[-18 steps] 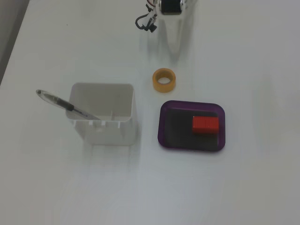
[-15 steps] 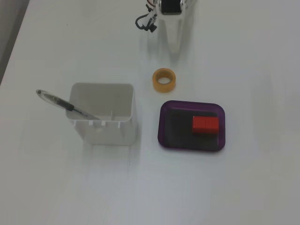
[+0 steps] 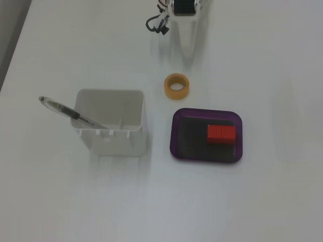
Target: Grab up the yellow tape and put it in the box.
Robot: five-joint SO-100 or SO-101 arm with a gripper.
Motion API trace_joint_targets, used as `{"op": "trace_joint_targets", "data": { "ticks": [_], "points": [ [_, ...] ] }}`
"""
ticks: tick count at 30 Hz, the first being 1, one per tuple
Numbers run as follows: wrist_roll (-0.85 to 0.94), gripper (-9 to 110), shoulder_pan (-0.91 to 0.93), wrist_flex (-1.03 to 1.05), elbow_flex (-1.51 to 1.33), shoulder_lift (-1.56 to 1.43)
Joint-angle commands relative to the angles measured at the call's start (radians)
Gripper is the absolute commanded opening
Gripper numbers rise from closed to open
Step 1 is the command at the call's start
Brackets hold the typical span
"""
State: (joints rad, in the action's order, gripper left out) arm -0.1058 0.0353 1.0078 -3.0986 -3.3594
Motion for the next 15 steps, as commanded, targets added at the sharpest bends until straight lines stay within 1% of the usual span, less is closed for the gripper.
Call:
{"op": "trace_joint_targets", "data": {
  "ticks": [1, 5, 10, 15],
  "points": [
    [-0.002, 0, -0.006, -0.014, -0.002, -0.032],
    [0.002, 0, 0.006, -0.021, 0.012, -0.031],
    [0.002, 0, 0.012, -0.071, 0.14, -0.014],
    [0.003, 0, 0.014, -0.055, 0.244, -0.008]
  ]
}}
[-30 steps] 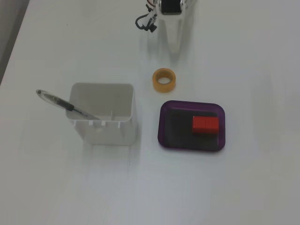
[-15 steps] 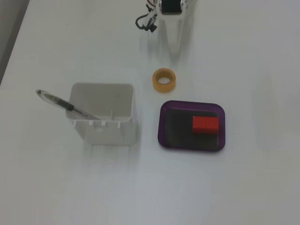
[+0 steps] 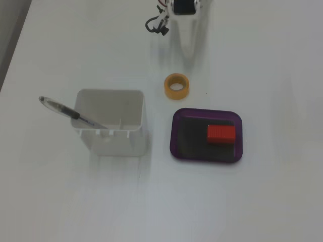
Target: Grab up the yellow tape and put it in the box.
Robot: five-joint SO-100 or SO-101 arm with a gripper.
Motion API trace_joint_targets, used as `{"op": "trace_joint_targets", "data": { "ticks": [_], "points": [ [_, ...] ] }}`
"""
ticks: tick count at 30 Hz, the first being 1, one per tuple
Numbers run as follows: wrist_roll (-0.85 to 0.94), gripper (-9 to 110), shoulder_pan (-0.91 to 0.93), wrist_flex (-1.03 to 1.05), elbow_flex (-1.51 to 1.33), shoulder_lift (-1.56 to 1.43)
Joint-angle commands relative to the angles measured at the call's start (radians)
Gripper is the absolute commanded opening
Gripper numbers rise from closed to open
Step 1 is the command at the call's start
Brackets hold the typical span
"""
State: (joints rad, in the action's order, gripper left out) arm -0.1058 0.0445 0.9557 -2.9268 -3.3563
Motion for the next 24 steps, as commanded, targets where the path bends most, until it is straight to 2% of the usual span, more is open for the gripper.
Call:
{"op": "trace_joint_targets", "data": {
  "ticks": [1, 6, 15, 24],
  "points": [
    [0.003, 0, 0.005, -0.003, 0.078, 0.002],
    [0.006, 1, 0.025, -0.018, 0.11, 0.206],
    [0.091, 18, 0.046, -0.009, 0.499, 0.808],
    [0.092, 19, 0.043, 0.029, 0.77, 1.276]
  ]
}}
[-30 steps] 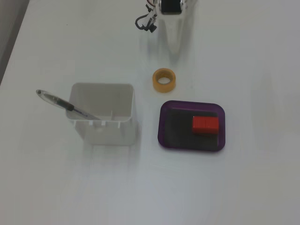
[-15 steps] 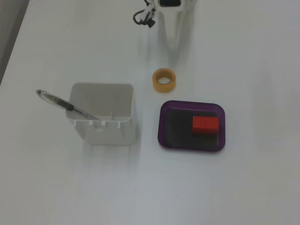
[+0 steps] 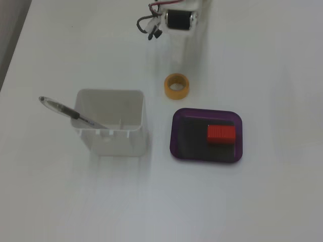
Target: Grab up the yellow tape and put it in the box.
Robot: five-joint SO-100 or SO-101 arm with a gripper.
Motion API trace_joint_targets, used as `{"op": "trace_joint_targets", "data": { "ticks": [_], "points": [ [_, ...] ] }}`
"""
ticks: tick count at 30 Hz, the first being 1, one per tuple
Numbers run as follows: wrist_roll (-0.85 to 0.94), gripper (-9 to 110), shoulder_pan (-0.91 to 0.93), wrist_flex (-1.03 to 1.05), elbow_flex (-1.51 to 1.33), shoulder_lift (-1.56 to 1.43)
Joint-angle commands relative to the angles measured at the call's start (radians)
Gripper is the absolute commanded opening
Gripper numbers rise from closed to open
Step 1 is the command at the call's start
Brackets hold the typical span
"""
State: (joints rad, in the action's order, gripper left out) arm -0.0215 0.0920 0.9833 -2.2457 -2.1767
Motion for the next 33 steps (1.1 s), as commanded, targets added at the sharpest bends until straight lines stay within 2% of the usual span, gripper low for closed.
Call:
{"op": "trace_joint_targets", "data": {
  "ticks": [1, 9, 15, 17, 20, 24, 33],
  "points": [
    [0.008, 19, -0.003, -0.006, 0.1, 0.132],
    [0.009, 19, -0.003, -0.017, 0.106, 0.284],
    [0.009, 18, -0.002, -0.107, 0.089, 0.327],
    [0.009, 15, -0.002, -0.117, 0.089, 0.353],
    [0.009, 0, -0.003, -0.115, 0.095, 0.385],
    [0.0, -1, -0.014, -0.095, 0.104, 0.379],
    [0.008, -1, -0.075, 0.078, 0.212, 0.032]
  ]
}}
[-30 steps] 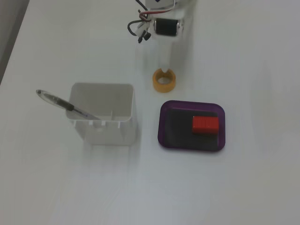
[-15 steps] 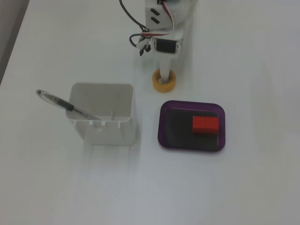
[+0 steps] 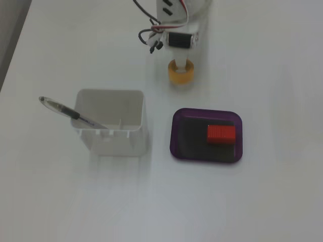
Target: Grab up the yellow tape and put it in the box.
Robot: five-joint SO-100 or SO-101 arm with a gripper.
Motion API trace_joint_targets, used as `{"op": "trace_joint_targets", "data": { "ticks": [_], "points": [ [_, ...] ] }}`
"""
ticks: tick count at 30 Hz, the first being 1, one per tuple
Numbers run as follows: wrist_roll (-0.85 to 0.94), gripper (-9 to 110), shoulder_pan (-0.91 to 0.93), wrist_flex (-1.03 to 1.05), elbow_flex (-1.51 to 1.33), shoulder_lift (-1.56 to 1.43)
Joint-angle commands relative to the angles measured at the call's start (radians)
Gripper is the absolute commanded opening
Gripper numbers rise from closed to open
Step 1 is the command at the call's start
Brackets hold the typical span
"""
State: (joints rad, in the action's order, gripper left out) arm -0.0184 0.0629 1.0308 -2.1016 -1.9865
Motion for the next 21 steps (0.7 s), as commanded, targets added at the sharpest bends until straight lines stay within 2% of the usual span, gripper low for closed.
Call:
{"op": "trace_joint_targets", "data": {
  "ticks": [1, 5, 10, 21],
  "points": [
    [0.006, -1, -0.069, 0.037, 0.081, -0.206],
    [0.006, -1, -0.147, 0.021, 0.114, -0.353],
    [0.008, -1, -0.178, -0.086, 0.106, -0.357],
    [0.051, -1, -0.138, -0.413, 0.121, -0.035]
  ]
}}
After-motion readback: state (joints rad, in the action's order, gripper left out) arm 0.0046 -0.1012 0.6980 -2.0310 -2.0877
